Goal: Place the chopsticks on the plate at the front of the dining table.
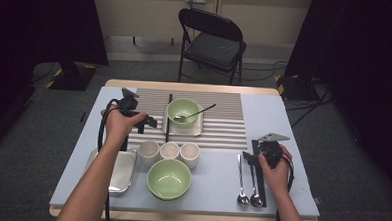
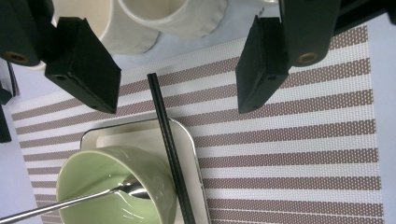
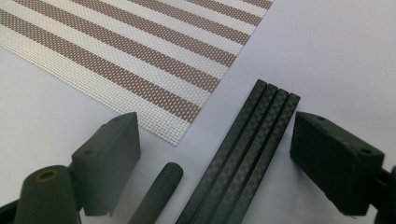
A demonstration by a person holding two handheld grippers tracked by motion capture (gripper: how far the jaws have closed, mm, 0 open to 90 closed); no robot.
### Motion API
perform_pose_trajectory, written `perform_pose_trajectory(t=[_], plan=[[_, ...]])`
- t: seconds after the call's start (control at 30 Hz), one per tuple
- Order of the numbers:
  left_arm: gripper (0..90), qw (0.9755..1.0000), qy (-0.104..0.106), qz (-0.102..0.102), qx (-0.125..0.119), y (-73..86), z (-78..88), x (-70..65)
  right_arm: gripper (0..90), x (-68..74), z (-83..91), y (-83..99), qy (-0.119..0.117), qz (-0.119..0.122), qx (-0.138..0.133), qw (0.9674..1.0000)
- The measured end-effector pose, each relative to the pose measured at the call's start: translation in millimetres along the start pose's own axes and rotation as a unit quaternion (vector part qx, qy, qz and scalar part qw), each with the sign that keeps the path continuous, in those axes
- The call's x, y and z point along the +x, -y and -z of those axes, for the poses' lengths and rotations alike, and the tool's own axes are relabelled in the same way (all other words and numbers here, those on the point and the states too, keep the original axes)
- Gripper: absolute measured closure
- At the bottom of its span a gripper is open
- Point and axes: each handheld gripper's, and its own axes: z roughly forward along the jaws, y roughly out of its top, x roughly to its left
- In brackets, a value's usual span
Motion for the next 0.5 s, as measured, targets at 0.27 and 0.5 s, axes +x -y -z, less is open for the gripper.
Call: perform_pose_trajectory(t=[0.27, 0.5], plan=[[30.8, 1.0000, 0.003, 0.005, -0.003, 4.1, 3.2, 0.9, 15.1, -0.2, 0.0, 0.1, 0.000, 0.001, 0.000, 1.0000], [30.2, 1.0000, 0.004, 0.006, -0.003, 10.8, 3.1, 3.8, 15.1, -0.2, 0.0, 0.0, 0.000, 0.000, 0.000, 1.0000]])
